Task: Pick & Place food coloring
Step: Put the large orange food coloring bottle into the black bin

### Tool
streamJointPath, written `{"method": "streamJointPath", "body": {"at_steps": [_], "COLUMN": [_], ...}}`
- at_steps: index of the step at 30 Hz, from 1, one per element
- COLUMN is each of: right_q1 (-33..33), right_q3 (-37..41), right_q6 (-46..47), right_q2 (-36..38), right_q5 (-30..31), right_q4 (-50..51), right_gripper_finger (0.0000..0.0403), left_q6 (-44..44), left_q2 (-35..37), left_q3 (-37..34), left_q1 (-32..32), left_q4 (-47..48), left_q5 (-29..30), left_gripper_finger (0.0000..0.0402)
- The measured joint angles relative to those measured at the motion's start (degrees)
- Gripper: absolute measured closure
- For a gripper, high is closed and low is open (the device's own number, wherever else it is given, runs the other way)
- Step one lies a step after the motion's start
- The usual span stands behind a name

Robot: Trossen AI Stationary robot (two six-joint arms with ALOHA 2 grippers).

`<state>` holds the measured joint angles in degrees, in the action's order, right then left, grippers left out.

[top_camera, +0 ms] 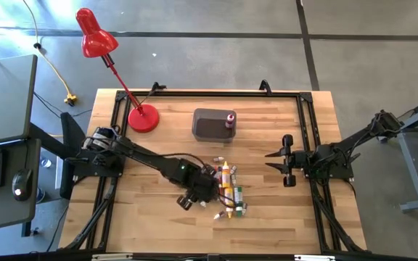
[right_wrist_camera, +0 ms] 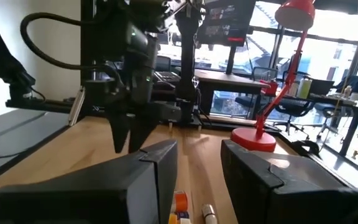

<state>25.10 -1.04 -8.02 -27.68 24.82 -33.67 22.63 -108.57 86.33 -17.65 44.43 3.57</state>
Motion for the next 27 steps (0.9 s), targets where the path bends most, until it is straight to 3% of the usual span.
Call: {"method": "streamJointPath", "body": {"at_steps": [5, 11, 18, 27], "right_q1": [0.0, 0.0, 0.0, 0.0], "right_q3": [0.0, 0.0, 0.0, 0.0], "right_q6": [0.2, 0.1, 0.1, 0.1], "right_q2": [0.0, 0.0, -0.1, -0.2], "right_q5": [-0.3, -0.3, -0.3, 0.3], "right_q4": [0.0, 0.3, 0.9, 0.9], "right_gripper_finger": [0.0285, 0.0285, 0.0285, 0.0285], "left_q6": [10.1, 11.5, 20.5, 26.9], "left_q2": [-0.9, -2.4, -2.3, -7.4], "left_q3": [-0.2, -0.4, -0.1, -0.3], "left_q1": [3.3, 7.6, 7.9, 7.9], "left_q4": [-6.2, -8.2, -11.9, -13.6], "left_q5": [-0.8, -9.9, -9.3, -10.5], "left_gripper_finger": [0.0238, 0.0238, 0.0238, 0.0238]}}
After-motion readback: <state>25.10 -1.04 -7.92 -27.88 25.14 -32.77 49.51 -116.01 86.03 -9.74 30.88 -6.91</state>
